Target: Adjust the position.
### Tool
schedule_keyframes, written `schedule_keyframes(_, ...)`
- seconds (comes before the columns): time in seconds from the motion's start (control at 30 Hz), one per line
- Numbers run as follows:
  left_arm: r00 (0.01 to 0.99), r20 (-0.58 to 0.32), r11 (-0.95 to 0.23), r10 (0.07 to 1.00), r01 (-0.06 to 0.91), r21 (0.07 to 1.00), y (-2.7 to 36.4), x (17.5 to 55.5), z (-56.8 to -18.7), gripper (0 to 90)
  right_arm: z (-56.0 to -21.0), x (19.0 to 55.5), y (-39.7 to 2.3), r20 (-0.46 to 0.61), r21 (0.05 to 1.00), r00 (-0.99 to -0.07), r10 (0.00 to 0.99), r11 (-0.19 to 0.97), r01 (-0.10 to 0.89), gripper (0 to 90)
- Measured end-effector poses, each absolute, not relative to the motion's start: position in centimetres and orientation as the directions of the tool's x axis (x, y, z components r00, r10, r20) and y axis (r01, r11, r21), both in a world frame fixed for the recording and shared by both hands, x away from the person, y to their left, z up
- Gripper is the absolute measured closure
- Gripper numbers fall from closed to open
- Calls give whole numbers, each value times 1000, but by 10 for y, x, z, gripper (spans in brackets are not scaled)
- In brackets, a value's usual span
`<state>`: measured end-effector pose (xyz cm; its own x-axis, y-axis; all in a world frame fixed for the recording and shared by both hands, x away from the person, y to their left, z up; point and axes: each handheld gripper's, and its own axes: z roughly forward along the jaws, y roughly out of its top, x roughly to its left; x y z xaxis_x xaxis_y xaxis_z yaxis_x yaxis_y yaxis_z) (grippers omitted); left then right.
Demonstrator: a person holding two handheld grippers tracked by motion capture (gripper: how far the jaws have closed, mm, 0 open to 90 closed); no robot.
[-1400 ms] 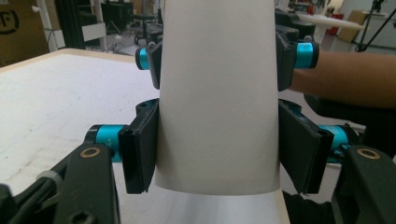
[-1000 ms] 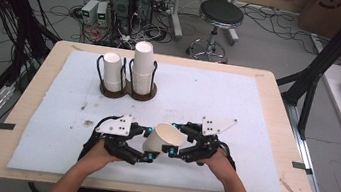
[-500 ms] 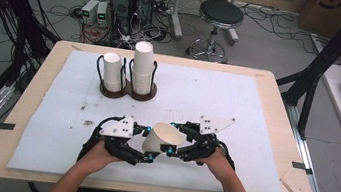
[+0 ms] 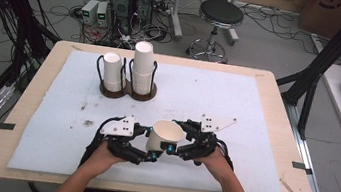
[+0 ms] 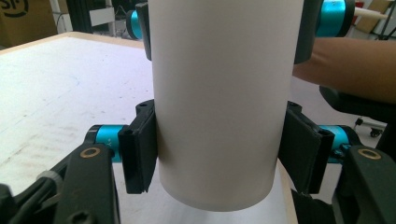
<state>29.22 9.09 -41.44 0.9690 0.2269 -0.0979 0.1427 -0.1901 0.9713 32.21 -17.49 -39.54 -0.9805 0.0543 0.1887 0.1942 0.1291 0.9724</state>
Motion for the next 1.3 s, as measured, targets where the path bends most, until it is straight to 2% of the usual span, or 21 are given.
schedule_keyframes(0.1,968,-105,-178,229,148,973,90,292,-415,361,-395,322,-175,191,973,-980,50,123,196,339)
schedule_keyframes(0.23,961,-74,-223,268,136,965,86,290,-416,344,-395,323,-175,161,974,-986,53,150,167,363)
schedule_keyframes(0.33,949,-53,-247,311,135,960,86,288,-414,270,-396,323,-175,147,971,-986,75,179,159,363)
schedule_keyframes(0.5,948,-47,-257,314,132,957,89,288,-412,271,-396,324,-175,142,967,-986,83,202,156,366)
schedule_keyframes(0.6,957,-44,-265,286,123,956,86,289,-413,334,-397,324,-173,146,967,-986,81,201,160,366)
schedule_keyframes(0.77,959,-67,-251,275,139,958,85,290,-415,352,-396,322,-172,142,967,-986,82,202,156,366)
schedule_keyframes(0.97,957,-100,-178,271,152,972,87,291,-416,354,-396,320,-169,172,971,-979,108,148,187,238)
schedule_keyframes(1.07,956,-113,-140,270,156,978,88,290,-416,354,-396,321,-170,197,971,-974,115,114,210,224)
schedule_keyframes(1.3,958,-103,-153,266,148,977,85,290,-417,354,-396,320,-168,161,975,-983,86,140,172,333)
